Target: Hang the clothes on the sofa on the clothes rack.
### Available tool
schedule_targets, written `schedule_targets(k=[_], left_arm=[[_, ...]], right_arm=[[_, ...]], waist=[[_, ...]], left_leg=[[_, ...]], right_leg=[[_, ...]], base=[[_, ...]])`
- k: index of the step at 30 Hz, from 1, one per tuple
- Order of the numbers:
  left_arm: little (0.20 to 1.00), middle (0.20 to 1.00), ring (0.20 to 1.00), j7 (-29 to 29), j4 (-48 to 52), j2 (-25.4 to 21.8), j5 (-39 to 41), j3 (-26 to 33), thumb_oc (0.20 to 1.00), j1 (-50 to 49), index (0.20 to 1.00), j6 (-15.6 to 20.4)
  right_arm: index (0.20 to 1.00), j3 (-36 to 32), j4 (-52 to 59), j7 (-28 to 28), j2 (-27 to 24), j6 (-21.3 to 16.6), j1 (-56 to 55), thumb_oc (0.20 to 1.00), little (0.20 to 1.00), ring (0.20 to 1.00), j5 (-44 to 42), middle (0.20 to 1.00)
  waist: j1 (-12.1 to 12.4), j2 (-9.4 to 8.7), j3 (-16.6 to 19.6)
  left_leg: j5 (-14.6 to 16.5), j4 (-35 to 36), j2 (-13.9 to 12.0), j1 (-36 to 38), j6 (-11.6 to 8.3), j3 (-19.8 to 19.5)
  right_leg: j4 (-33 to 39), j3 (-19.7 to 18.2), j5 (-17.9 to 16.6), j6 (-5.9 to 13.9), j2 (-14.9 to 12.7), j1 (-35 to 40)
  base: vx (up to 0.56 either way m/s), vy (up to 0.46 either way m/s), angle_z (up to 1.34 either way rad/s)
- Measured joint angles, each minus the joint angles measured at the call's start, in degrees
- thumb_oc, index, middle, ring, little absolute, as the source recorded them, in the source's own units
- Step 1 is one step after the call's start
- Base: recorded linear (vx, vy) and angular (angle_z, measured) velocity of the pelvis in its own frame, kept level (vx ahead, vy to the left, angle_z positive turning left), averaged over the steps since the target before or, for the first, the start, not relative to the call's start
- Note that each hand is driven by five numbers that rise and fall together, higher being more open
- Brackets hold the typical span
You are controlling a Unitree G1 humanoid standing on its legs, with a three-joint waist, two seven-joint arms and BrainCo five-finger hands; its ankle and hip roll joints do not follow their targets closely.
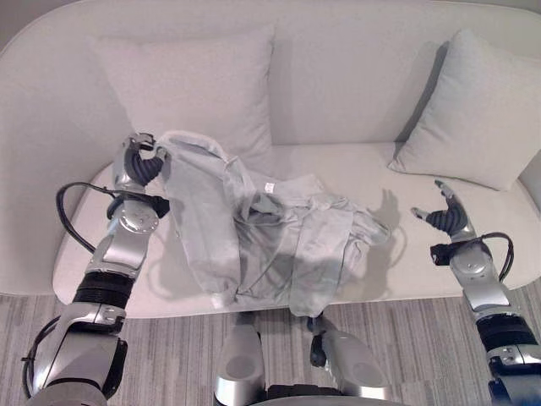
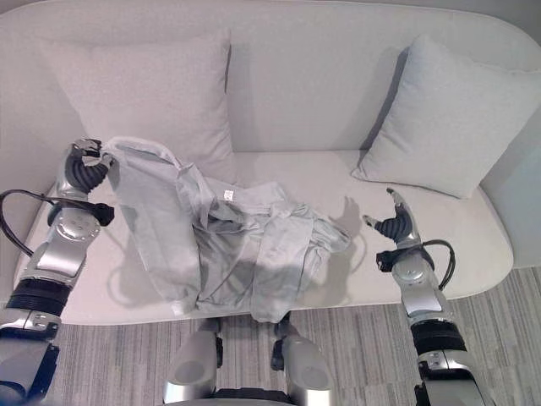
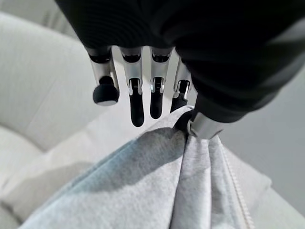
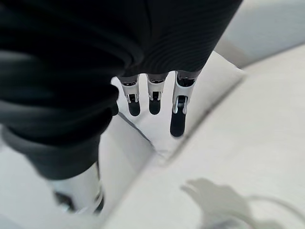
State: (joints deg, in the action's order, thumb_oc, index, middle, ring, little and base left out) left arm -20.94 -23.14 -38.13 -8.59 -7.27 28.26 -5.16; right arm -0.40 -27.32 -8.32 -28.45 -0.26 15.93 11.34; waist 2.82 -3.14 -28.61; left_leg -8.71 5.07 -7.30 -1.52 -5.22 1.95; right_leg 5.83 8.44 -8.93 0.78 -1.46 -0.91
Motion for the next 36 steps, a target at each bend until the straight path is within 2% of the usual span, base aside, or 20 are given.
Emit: schedule_targets(k=[3, 6, 8, 13, 16, 18, 24, 29, 32, 36], left_arm=[[0.2, 0.2, 0.2, 0.5, -0.4, 0.7, -1.6, -1.6, 0.2, 0.2, 0.2, 0.0], [0.2, 0.2, 0.2, 0.8, -0.4, 1.4, -1.6, -1.8, 0.2, 0.8, 0.2, 0.0], [0.2, 0.2, 0.2, 1.0, -0.5, 2.6, -1.6, -1.9, 0.2, 1.5, 0.2, 0.1], [0.2, 0.2, 0.2, 1.6, -0.4, 3.9, -1.6, -3.9, 0.2, 2.9, 0.2, 0.1], [0.2, 0.2, 0.2, 1.9, -0.4, 4.0, -1.6, -3.9, 0.2, 3.8, 0.2, 0.1], [0.2, 0.2, 0.2, 2.2, -0.3, 4.2, -1.6, -3.9, 0.2, 3.9, 0.2, 0.1], [0.2, 0.2, 0.2, 2.6, 0.3, 4.2, -1.7, -3.4, 0.2, 4.0, 0.2, 0.0], [0.2, 0.2, 0.2, 2.6, 1.2, 4.1, -1.9, -1.5, 0.2, 4.3, 0.2, 0.0], [0.2, 0.2, 0.2, 2.5, 2.8, 4.1, -3.9, -1.6, 0.2, 4.4, 0.2, 0.1], [0.2, 0.2, 0.2, 2.5, 2.8, 4.2, -3.9, -1.7, 0.2, 4.4, 0.2, 0.0]], right_arm=[[1.0, 2.3, -4.2, 0.6, 1.1, 0.6, 0.1, 1.0, 1.0, 1.0, 0.0, 1.0], [1.0, 4.6, -6.3, 0.7, 1.4, 0.9, 0.3, 1.0, 1.0, 1.0, 0.1, 1.0], [1.0, 8.7, -11.1, 0.8, 1.4, 0.9, 2.5, 1.0, 1.0, 1.0, 1.1, 1.0], [1.0, 15.3, -20.0, 1.1, 1.9, 1.1, 9.2, 1.0, 1.0, 1.0, 2.2, 1.0], [1.0, 17.9, -21.8, 0.9, 1.0, 1.1, 12.8, 1.0, 1.0, 1.0, 3.2, 1.0], [1.0, 20.3, -23.0, -0.1, -0.6, 1.1, 16.7, 1.0, 1.0, 1.0, 4.5, 1.0], [1.0, 21.0, -26.1, -2.1, -5.8, 2.1, 20.7, 1.0, 1.0, 1.0, 5.6, 1.0], [1.0, 18.9, -20.6, -4.1, -9.8, 2.3, 19.9, 1.0, 1.0, 1.0, 7.3, 1.0], [1.0, 16.2, -16.8, -5.2, -9.9, 2.5, 17.8, 1.0, 1.0, 1.0, 8.7, 1.0], [1.0, 16.6, -18.7, -5.1, -8.3, 2.4, 17.4, 1.0, 1.0, 1.0, 8.9, 1.0]], waist=[[0.1, 0.0, 0.0], [0.2, 0.03, 0.0], [0.6, 0.06, -0.1], [2.0, 1.11, -0.7], [2.7, 1.53, -1.1], [4.1, 1.66, -2.4], [4.8, 1.27, -2.7], [4.5, 0.8, -2.8], [4.5, 0.26, -2.9], [4.6, -0.15, -2.9]], left_leg=[[0.0, 0.0, 0.0, -0.5, 0.0, 0.0], [0.0, 0.0, 0.0, -0.5, 0.0, 0.1], [0.0, 0.0, 0.1, -0.6, -0.08, 0.0], [-0.2, 0.0, 0.5, -2.7, -0.23, -0.1], [-0.6, 0.0, 0.6, -5.5, -0.45, -0.4], [-0.8, 0.0, 0.7, -7.8, -0.47, -0.6], [-0.8, 0.0, 0.9, -10.6, -0.37, -1.2], [-0.4, 0.0, 0.9, -10.7, 0.07, -1.4], [-0.3, 0.0, 1.0, -11.4, -0.14, -1.4], [-0.3, 0.0, 1.0, -12.0, -0.07, -1.4]], right_leg=[[0.0, 0.0, -0.7, 0.78, 0.0, -0.5], [0.0, 0.0, -0.7, 0.75, 0.0, -0.5], [0.0, 0.1, -0.7, 0.79, -0.1, -0.6], [0.0, 0.1, -0.4, 0.44, -0.5, -2.7], [0.0, 0.2, -0.9, 0.66, -0.6, -5.3], [0.0, 0.3, -1.8, 1.12, -0.6, -7.5], [-0.3, 0.5, -2.2, 0.66, -0.8, -10.0], [-0.3, -0.2, -2.2, 0.67, -0.8, -10.1], [-0.3, -0.3, -2.2, 0.67, -0.8, -10.8], [-0.3, -0.4, -2.2, 0.71, -0.9, -11.4]], base=[[-0.01, 0.038, -0.02], [-0.05, 0.063, 0.0], [-0.02, 0.066, 0.01], [-0.02, 0.077, 0.02], [-0.02, 0.066, 0.05], [0.0, 0.075, 0.05], [0.0, 0.03, 0.05], [0.01, 0.004, 0.0], [0.0, 0.0, 0.0], [0.0, 0.0, 0.0]])
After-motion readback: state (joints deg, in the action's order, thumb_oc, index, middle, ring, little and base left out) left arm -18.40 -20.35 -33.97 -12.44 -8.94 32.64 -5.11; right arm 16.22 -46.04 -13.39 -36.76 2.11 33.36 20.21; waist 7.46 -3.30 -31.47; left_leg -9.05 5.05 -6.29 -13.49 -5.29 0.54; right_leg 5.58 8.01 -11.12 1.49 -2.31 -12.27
